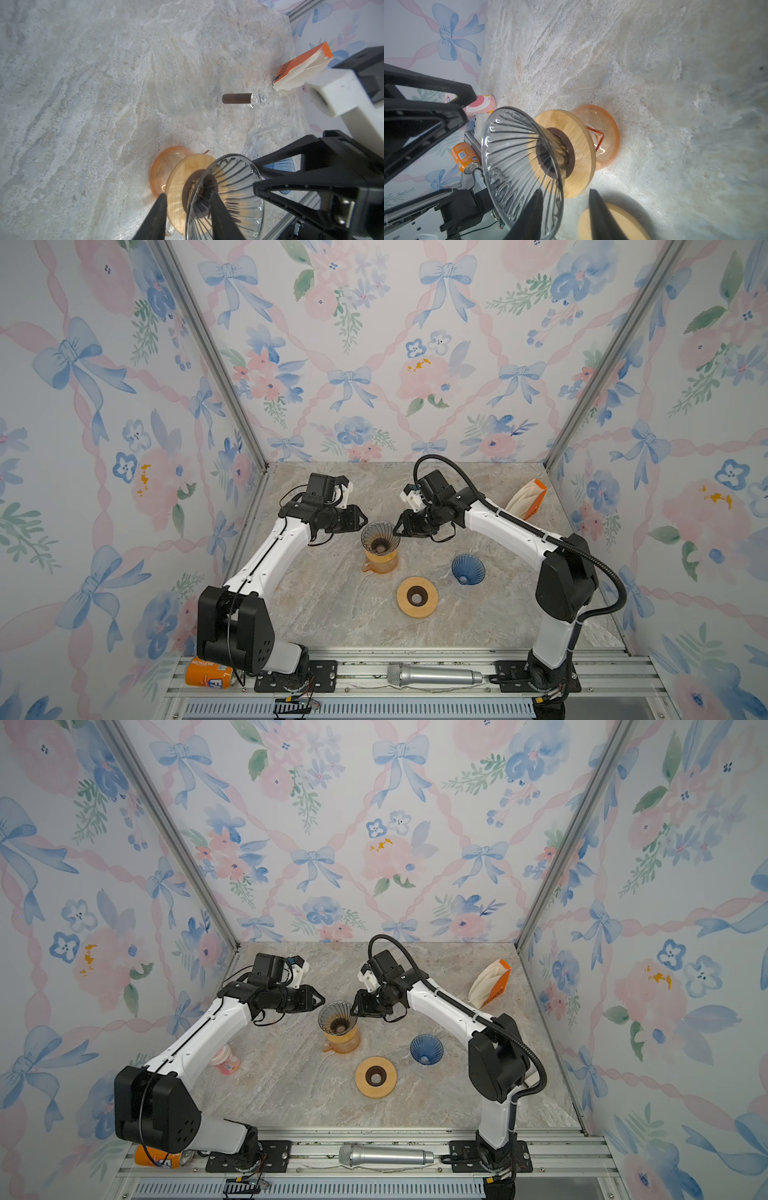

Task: Place the coffee filter in the dripper
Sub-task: 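Release the dripper and move the right gripper to the white paper filter box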

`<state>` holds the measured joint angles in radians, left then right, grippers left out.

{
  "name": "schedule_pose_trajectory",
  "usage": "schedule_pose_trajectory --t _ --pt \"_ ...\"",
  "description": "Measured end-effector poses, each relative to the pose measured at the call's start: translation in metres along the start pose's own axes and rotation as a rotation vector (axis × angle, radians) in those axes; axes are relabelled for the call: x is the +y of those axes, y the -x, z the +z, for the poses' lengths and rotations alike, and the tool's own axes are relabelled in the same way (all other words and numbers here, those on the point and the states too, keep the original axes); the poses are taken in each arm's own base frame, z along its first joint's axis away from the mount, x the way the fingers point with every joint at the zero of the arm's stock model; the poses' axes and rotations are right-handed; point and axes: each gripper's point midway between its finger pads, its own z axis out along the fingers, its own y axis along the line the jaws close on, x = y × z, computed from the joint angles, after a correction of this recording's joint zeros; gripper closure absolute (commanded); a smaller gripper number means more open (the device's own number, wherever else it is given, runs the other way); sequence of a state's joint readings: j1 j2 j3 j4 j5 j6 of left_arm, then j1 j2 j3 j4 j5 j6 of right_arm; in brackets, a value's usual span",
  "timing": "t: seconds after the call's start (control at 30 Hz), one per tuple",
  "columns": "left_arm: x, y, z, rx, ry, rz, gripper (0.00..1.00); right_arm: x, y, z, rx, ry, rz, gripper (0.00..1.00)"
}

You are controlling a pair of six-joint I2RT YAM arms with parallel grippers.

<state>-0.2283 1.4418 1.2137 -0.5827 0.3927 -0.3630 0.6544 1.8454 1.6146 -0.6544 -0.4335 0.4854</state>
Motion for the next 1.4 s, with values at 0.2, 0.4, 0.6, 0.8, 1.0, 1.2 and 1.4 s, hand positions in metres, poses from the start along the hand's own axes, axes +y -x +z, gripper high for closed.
schedule_pose_trajectory --t 0.2,0.4,0.6,0.8,1.0,1.2,1.4 --pt "-0.01 0.019 -0.01 -0.054 0.007 0.034 0.45 0.006 0.014 -0.038 -0.087 -0.013 -0.037 0.58" --pt "-0.039 0.027 -0.014 -0.089 -0.017 0.142 0.24 -0.002 0.022 -0.092 -0.188 -0.082 -0.062 0.59" --pt "-0.072 0.031 -0.021 -0.136 -0.069 0.231 0.14 -0.038 0.029 -0.159 -0.334 -0.192 -0.03 0.65" --pt "-0.095 0.032 -0.023 -0.164 -0.114 0.283 0.09 -0.12 0.018 -0.193 -0.386 -0.357 0.131 0.67" --pt "-0.107 0.033 -0.022 -0.181 -0.14 0.307 0.05 -0.195 -0.003 -0.205 -0.379 -0.482 0.302 0.71" --pt "-0.105 0.03 -0.016 -0.181 -0.142 0.308 0.03 -0.246 -0.011 -0.217 -0.438 -0.573 0.45 0.76" --pt "-0.103 0.031 -0.007 -0.172 -0.139 0.306 0.03 -0.28 0.0 -0.218 -0.497 -0.633 0.542 0.79"
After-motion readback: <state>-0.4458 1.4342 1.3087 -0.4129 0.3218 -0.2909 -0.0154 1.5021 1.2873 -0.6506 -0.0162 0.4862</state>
